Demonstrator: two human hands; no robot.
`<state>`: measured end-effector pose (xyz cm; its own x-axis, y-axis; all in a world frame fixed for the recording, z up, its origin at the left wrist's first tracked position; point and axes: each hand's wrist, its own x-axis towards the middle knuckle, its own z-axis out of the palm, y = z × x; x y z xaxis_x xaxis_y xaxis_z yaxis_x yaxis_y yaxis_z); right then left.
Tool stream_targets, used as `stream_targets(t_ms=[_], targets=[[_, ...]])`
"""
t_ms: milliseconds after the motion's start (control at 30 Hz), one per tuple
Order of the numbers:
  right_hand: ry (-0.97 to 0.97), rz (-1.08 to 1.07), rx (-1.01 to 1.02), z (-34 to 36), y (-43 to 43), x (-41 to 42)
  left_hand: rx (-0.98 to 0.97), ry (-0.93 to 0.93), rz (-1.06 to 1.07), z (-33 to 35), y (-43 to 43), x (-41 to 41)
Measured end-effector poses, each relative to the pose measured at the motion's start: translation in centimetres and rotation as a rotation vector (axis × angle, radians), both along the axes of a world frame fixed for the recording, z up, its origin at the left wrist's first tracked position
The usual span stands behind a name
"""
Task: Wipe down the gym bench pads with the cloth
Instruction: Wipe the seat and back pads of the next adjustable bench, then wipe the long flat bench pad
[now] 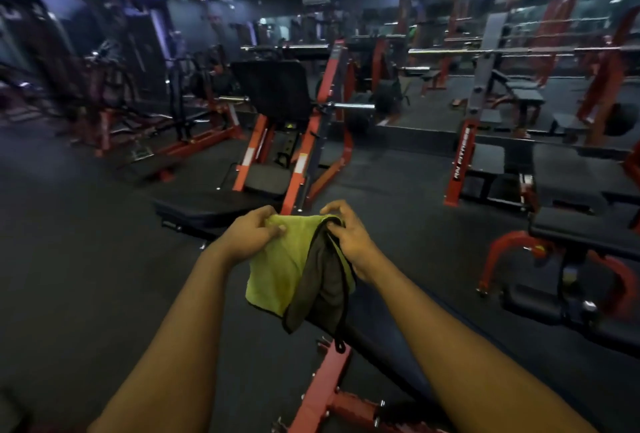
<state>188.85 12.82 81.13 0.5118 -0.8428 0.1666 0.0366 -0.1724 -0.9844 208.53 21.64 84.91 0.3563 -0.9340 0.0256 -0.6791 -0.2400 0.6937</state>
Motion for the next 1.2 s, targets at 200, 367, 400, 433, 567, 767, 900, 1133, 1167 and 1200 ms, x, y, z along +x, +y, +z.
stream_targets(t_ms=[200,367,400,433,567,767,900,1133,1167,1200], targets=[[-0.053,0.304,0.127,-0.3,1.3,2.0,-0.117,-0.171,0.268,0.3,4.2,1.1],[0.167,0.489,-0.188,-1.7,2.7,4.9,-0.102,-0.238,0.419,1.8,8.4,2.8],[0.178,0.493,-0.249,-1.7,3.4,5.9,-0.093,-0.255,0.454,2.1,9.8,3.3],[0.169,0.47,-0.302,-1.8,4.1,7.1,-0.085,-0.263,0.491,2.4,11.2,3.8],[0.121,0.399,-0.409,-1.3,8.5,12.6,-0.014,-0.242,0.63,3.5,18.5,6.7],[0.022,0.397,-0.481,0.0,16.4,20.6,0.025,-0.263,0.747,4.7,29.4,10.4],[0.057,0.452,-0.392,-0.4,22.0,26.0,0.039,-0.253,0.836,4.1,36.7,13.0],[0.176,0.663,-0.465,-2.4,31.1,33.6,0.05,-0.265,0.986,1.8,46.1,16.5],[0.194,0.676,-0.46,-2.9,32.2,34.8,0.056,-0.254,1.021,1.2,47.2,17.2],[0.214,0.685,-0.452,-3.4,33.0,35.8,0.061,-0.237,1.053,0.6,48.1,17.9]])
